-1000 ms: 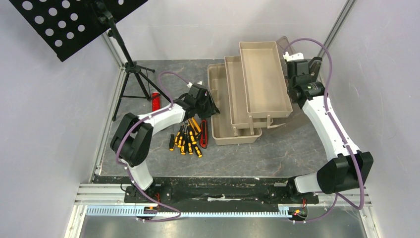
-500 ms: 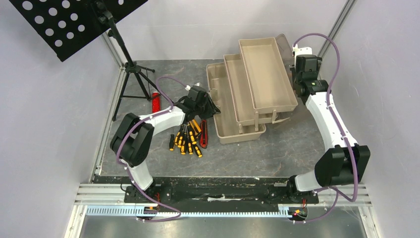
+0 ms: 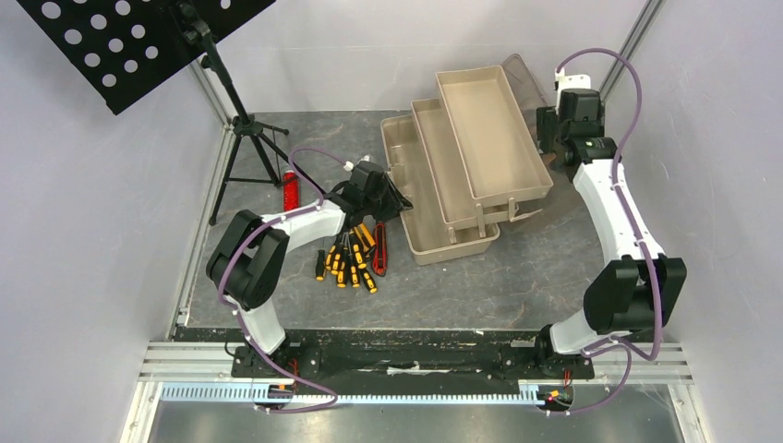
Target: Pack the tool kit
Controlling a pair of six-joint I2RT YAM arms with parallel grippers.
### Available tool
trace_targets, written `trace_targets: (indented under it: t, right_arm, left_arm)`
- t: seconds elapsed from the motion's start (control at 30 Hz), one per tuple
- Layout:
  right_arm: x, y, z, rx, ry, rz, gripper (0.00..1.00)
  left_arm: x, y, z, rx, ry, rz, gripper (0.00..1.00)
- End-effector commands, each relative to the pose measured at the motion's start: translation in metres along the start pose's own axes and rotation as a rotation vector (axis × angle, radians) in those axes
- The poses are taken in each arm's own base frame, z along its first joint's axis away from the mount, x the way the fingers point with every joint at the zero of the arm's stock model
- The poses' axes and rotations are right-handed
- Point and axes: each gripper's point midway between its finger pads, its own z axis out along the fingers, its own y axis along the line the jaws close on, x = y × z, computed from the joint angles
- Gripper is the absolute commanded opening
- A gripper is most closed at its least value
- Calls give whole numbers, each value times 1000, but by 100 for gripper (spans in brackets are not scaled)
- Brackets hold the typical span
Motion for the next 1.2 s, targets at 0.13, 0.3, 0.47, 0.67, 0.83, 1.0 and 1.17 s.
trace_targets:
  t: [0.13,0.3,0.47,0.67,0.83,1.0,1.17]
  right_arm:
    - [-46,-36,-70,78,-189,110,90]
    - [-42,-62,-95,174,-239,155,94]
    - [-36,-47,-117,50,-301,170,98]
    - [-20,-11,-142,-178,-368,180,98]
    - [-16,0,-168,-276,-481,253,98]
    - [-20,8,-203,-329,-600,302,98]
    - [-8,30,-222,-409,-712,326,98]
  left_arm:
    - [13,-32,-5,132,36,-60,37]
    - [16,-28,-5,127,38,-59,34]
    - [18,-25,-5,122,39,-49,34]
    - [10,-44,-15,172,31,-23,51]
    - [-21,-73,-55,184,-50,81,74]
    - [-59,-82,-114,143,-187,208,84]
    - [-79,-66,-169,47,-295,327,85]
